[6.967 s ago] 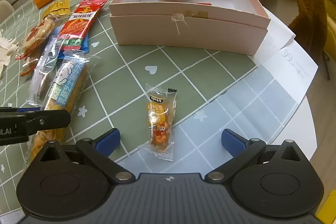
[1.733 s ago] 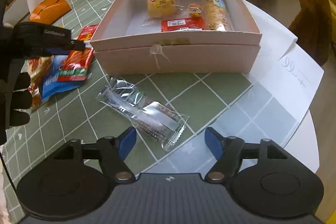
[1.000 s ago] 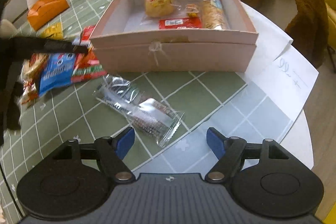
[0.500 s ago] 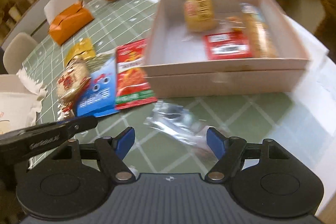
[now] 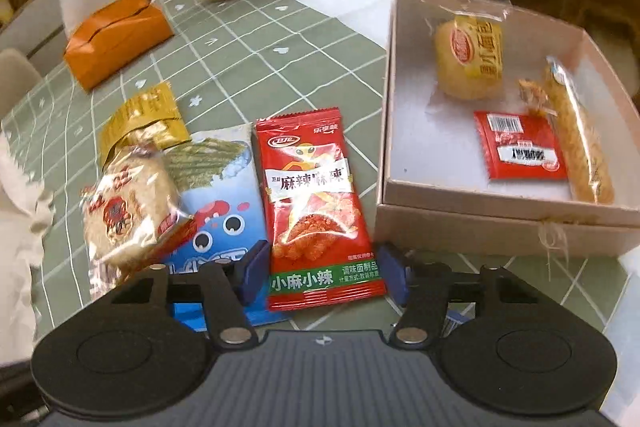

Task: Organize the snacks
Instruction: 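Lift the red packet with the left gripper while right moves over the clear bar packet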

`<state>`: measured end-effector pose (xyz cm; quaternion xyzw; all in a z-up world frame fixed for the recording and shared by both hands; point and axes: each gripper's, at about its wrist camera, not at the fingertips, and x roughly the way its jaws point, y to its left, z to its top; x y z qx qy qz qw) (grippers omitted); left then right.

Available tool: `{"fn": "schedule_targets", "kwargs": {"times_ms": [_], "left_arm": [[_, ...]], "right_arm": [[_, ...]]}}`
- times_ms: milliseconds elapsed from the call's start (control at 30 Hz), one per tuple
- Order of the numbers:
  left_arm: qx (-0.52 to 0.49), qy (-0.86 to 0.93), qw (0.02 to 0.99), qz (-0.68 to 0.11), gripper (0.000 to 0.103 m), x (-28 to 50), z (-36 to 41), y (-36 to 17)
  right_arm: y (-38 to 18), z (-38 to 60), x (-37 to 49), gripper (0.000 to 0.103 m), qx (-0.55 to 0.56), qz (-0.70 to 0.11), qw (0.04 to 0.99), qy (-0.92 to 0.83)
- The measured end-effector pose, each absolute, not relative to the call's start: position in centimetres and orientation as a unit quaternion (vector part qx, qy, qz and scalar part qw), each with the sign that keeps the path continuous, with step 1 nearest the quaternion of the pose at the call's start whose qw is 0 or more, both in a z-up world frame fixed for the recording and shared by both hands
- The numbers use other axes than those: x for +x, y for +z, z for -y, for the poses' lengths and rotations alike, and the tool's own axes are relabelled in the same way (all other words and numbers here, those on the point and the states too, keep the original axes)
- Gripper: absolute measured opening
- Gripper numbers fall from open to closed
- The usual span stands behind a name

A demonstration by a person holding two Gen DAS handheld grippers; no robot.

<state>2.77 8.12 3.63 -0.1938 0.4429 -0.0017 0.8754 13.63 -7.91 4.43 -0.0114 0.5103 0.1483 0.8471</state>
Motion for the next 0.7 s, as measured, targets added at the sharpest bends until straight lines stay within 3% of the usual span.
{"fn": "schedule_targets", "kwargs": {"times_ms": [500, 633, 700], "left_arm": [[-0.201, -0.022, 0.871, -0.448, 0.023, 2.3, -6.3, 3.6], [-0.186, -0.036, 0.872, -0.451, 0.023, 3.3, -4.3, 3.5], [-0.173, -0.035, 0.874, -0.453, 0.023, 4.1, -3.2, 3.5]], "right_arm": [[5.9, 12.2, 5.2, 0.057, 0.029, -0.549, 0.805, 0.224], [7.9, 15.3, 4.6, 0.072, 0.018, -0.506, 0.839, 0.201], [8.1, 17.1, 4.9, 0.073, 0.011, -0.496, 0.850, 0.178]]}}
